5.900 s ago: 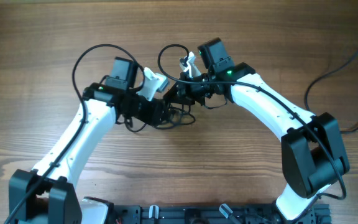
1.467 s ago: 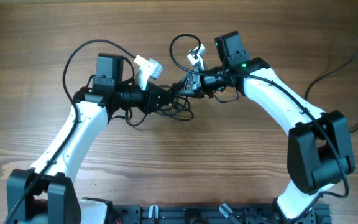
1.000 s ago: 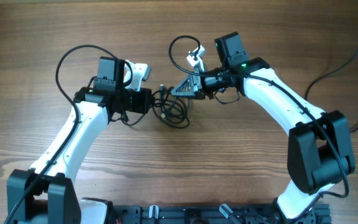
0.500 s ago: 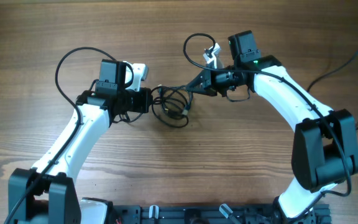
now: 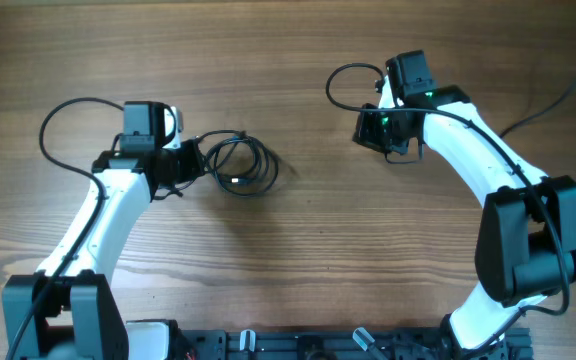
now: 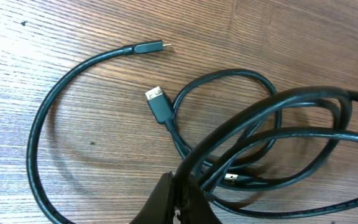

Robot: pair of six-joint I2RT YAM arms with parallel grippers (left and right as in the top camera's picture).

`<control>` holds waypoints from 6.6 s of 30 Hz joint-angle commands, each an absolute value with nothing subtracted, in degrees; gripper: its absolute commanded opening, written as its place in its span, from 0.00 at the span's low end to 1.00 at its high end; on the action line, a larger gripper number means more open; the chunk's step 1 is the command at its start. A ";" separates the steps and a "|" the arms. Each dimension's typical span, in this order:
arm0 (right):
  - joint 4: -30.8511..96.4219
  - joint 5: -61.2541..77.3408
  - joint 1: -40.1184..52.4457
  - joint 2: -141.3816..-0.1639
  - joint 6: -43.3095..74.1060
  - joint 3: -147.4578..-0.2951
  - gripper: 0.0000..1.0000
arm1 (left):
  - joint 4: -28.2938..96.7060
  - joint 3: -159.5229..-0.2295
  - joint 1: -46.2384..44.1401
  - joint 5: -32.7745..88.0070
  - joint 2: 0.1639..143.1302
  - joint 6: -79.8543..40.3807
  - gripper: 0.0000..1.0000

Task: Untangle cables

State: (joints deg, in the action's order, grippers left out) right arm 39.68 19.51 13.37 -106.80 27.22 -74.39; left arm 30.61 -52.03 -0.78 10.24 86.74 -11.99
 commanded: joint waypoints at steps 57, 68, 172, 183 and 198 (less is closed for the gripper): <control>38.11 3.68 -10.24 -118.21 29.95 -69.06 0.04 | 25.30 -51.57 51.48 46.81 79.50 -36.27 0.04; 31.55 16.64 -8.78 -118.24 25.26 -64.36 0.04 | 29.21 -51.53 23.31 38.87 79.66 -25.67 0.04; 33.76 12.67 -17.47 -118.21 28.60 -64.01 0.04 | 21.45 -51.53 38.11 17.37 67.77 -46.65 0.04; 38.98 15.05 -17.50 -113.54 19.70 -66.11 0.46 | 21.26 -51.53 11.27 36.16 84.71 -30.06 0.04; 37.08 33.45 -7.77 -102.00 -2.46 -66.08 0.96 | 14.09 -51.53 -13.04 29.43 89.69 -28.69 0.50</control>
